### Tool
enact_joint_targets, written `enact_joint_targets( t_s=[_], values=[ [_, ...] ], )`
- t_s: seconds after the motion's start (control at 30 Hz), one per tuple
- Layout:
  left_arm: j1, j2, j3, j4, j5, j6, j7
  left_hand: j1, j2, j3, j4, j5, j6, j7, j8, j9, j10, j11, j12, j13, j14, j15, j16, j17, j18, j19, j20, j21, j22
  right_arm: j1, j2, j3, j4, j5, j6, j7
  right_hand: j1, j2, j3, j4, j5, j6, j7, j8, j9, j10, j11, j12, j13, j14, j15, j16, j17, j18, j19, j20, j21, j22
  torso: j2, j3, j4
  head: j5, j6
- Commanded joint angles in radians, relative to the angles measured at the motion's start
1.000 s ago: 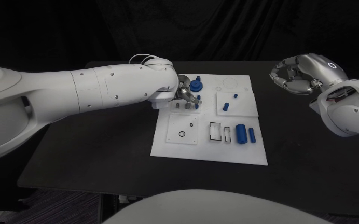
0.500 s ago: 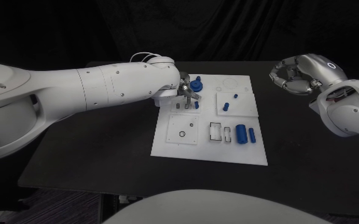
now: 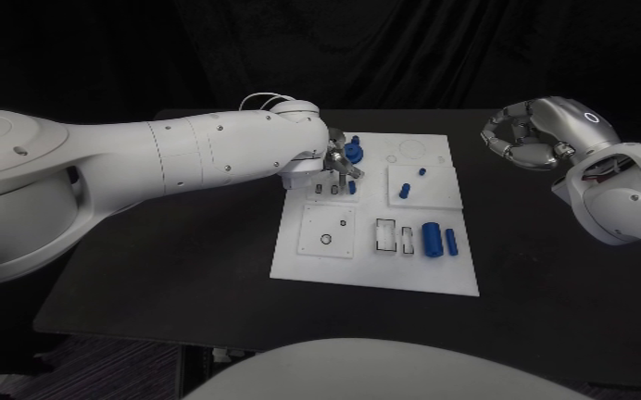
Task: Assemble the parts on the task board
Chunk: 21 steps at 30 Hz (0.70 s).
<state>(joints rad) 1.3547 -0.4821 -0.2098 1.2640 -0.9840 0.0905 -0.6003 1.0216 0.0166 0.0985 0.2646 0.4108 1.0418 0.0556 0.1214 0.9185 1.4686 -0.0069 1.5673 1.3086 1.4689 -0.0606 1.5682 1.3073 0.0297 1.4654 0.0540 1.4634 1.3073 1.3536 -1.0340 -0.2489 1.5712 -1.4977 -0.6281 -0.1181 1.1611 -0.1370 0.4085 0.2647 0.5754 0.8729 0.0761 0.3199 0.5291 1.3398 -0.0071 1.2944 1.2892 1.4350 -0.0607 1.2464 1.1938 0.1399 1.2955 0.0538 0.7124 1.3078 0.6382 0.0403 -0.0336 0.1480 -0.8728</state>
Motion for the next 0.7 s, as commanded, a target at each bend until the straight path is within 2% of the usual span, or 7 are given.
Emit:
enact_joint_targets(
  t_s=[0.03, 0.7],
  values=[
    [0.001, 0.006, 0.001, -0.006, 0.004, 0.021, 0.015, 0.012, -0.001, 0.002, -0.003, 0.005, 0.001, 0.001, -0.007, 0.0, 0.102, -0.008, 0.003, 0.262, 0.102, -0.007, 0.003, 0.263, 0.004, 0.029, -0.009, 0.0, 0.178, -0.002, 0.0, 0.001, 0.001, -0.006, -0.002, -0.013, 0.016, 0.0, 0.006, -0.007, 0.004, 0.0, -0.001, 0.009, 0.004, -0.003, -0.004, -0.002, 0.001, -0.004, -0.003, -0.004, 0.002, -0.003, 0.002, -0.003, -0.003, 0.074, 0.001, -0.0005, 0.0003, 0.001, 0.0],
    [-0.001, 0.028, -0.002, -0.026, 0.004, 0.055, 0.015, 0.035, 0.0, 0.02, -0.02, 0.023, 0.006, -0.002, -0.009, -0.001, 0.102, -0.009, 0.003, 0.262, 0.102, -0.008, 0.003, 0.263, 0.004, 0.029, -0.01, -0.002, 0.178, -0.002, -0.001, 0.001, 0.007, -0.006, -0.01, 0.008, 0.019, 0.0, 0.007, -0.009, 0.004, 0.003, -0.003, 0.012, 0.007, -0.001, -0.005, 0.0, 0.004, -0.003, -0.004, -0.002, 0.005, -0.004, 0.005, -0.003, 0.004, 0.076, 0.001, 0.0005, -0.0006, 0.003, 0.0]
  ],
)
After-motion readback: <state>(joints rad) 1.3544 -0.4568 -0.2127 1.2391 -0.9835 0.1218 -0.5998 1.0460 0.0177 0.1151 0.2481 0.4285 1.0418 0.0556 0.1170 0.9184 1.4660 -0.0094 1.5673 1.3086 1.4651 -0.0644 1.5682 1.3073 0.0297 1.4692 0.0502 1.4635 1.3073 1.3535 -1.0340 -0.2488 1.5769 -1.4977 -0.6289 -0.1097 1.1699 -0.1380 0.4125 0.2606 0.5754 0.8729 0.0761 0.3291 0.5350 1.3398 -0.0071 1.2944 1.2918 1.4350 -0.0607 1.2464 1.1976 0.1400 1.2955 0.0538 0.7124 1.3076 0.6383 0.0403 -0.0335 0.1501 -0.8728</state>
